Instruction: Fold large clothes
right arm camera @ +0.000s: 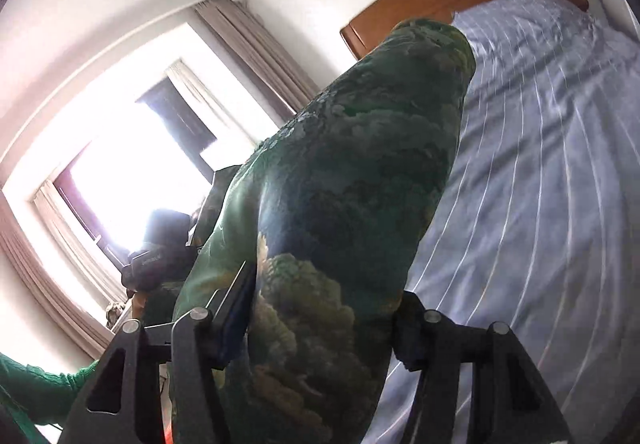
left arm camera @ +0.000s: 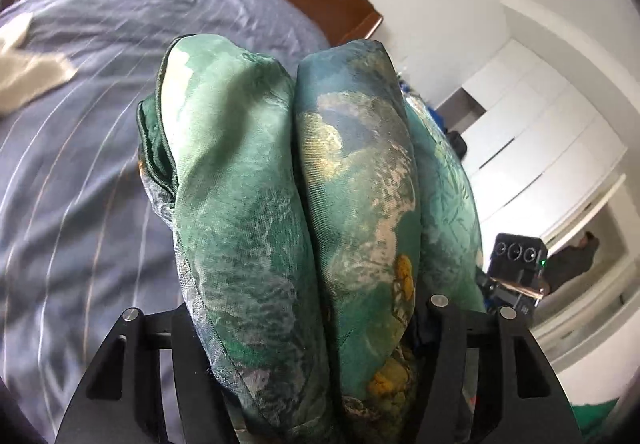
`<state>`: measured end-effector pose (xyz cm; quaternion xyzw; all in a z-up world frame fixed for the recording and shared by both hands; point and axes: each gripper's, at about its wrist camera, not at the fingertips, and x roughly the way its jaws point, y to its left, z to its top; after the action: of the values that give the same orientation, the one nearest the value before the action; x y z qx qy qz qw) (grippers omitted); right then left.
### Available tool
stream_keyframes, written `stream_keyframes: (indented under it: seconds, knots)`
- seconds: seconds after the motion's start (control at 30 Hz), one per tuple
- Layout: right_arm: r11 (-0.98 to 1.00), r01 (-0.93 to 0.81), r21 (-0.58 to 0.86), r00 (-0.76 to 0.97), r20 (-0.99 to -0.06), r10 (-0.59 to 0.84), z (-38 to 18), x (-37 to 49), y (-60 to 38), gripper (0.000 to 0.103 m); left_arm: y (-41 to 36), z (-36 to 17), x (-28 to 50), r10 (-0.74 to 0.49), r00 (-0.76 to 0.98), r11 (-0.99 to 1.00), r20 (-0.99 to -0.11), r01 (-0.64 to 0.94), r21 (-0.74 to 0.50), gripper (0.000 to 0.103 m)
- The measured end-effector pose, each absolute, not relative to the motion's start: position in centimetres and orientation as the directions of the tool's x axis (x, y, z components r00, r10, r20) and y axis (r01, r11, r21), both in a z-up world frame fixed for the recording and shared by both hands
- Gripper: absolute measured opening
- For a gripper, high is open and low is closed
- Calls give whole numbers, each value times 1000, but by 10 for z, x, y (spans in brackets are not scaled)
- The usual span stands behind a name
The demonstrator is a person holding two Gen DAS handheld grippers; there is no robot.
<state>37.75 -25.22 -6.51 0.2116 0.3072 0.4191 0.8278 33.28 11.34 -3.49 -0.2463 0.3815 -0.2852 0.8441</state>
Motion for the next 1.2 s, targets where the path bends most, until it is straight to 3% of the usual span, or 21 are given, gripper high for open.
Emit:
stream_keyframes:
  seconds: [0.07, 0.1, 0.17, 0.27, 0.3, 0.33, 0.4, 0.57, 0.7, 0.8, 0.9, 1.07, 1.2]
  knots:
    - [561, -550, 619, 452, -345, 823, -72, 411, -264, 60, 95, -41, 363, -654, 547, 735, -523, 293, -612, 63]
    - [564, -531, 633, 445, -358, 821, -80, 428, -269, 61, 88, -50, 375, -645, 544, 743, -537, 284, -605, 70]
    - [565, -472, 677, 411, -398, 820, -102, 451, -279, 77, 81, -90, 402, -599, 532, 781, -598, 224, -583, 95]
    - [660, -198, 725, 341, -580, 740, -171, 489, -302, 85, 79, -176, 422, -544, 434, 815, -718, 71, -575, 103]
    - [716, -82, 693, 347, -654, 672, -197, 489, -314, 89, 85, -187, 420, -591, 426, 771, -685, 48, -635, 103]
    - [697, -67, 714, 371, -630, 682, -203, 484, -321, 94, 93, -188, 412, -620, 444, 729, -646, 21, -685, 103]
    - [700, -71, 711, 443, -606, 661, -197, 460, -334, 94, 100, -166, 397, -590, 494, 747, -639, 31, -665, 102]
    - [902, -174, 394, 606, -679, 414, -137, 402, -326, 94, 94, -79, 339, -378, 644, 916, -665, 157, -369, 102]
    - [986, -136, 99, 723, -671, 167, -90, 346, -296, 94, 75, -24, 274, -265, 773, 962, -576, 175, -207, 102]
    - [994, -94, -50, 774, -632, 42, -61, 317, -274, 94, 63, -12, 251, -174, 855, 983, -489, 123, -134, 103]
    - [991, -80, -106, 813, -582, 3, -38, 290, -269, 94, 43, -12, 222, -113, 884, 993, -454, 81, -90, 103]
    - [990, -62, -130, 840, -543, -19, -23, 265, -267, 94, 11, -28, 203, -118, 818, 993, -563, 114, -41, 103]
    - [992, -62, -112, 846, -534, -7, -15, 239, -269, 94, -4, -33, 184, -128, 808, 992, -575, 111, -64, 103]
